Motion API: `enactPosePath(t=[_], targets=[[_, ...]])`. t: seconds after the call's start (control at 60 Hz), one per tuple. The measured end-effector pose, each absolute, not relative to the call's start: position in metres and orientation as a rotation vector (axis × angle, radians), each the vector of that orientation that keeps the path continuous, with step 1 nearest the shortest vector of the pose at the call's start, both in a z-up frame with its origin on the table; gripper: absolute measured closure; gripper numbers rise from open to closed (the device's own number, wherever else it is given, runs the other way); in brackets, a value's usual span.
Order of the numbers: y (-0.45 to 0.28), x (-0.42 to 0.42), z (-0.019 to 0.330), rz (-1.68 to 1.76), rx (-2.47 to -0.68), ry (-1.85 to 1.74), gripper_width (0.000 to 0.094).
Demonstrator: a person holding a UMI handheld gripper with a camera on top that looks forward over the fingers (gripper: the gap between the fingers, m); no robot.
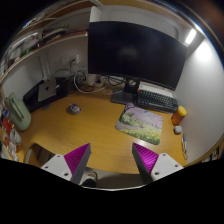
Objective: Arrange mouse
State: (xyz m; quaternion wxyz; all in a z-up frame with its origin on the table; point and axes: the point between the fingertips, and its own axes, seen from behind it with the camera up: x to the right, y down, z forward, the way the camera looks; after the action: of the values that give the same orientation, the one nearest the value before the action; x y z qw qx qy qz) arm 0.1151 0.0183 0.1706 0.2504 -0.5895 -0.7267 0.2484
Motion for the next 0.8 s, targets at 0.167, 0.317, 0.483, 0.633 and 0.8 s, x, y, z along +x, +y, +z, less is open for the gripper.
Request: enactPosePath(t=[0.167, 0.317, 0.483, 0.633, 0.8], targets=[[0.005, 0.116, 0.164, 0.689, -1.645, -1.951, 0.0075], [-0.015, 0.114, 0.161, 0.715, -1.680, -1.911, 0.0075], [-0.047, 0.112, 0.153, 0.736, -1.699, -1.912, 0.0070], [-0.088, 0.106, 0.139, 0.742, -1.692, -1.922, 0.0067], [-0.134, 0.095, 0.126, 0.741, -1.682, -1.940, 0.0067]])
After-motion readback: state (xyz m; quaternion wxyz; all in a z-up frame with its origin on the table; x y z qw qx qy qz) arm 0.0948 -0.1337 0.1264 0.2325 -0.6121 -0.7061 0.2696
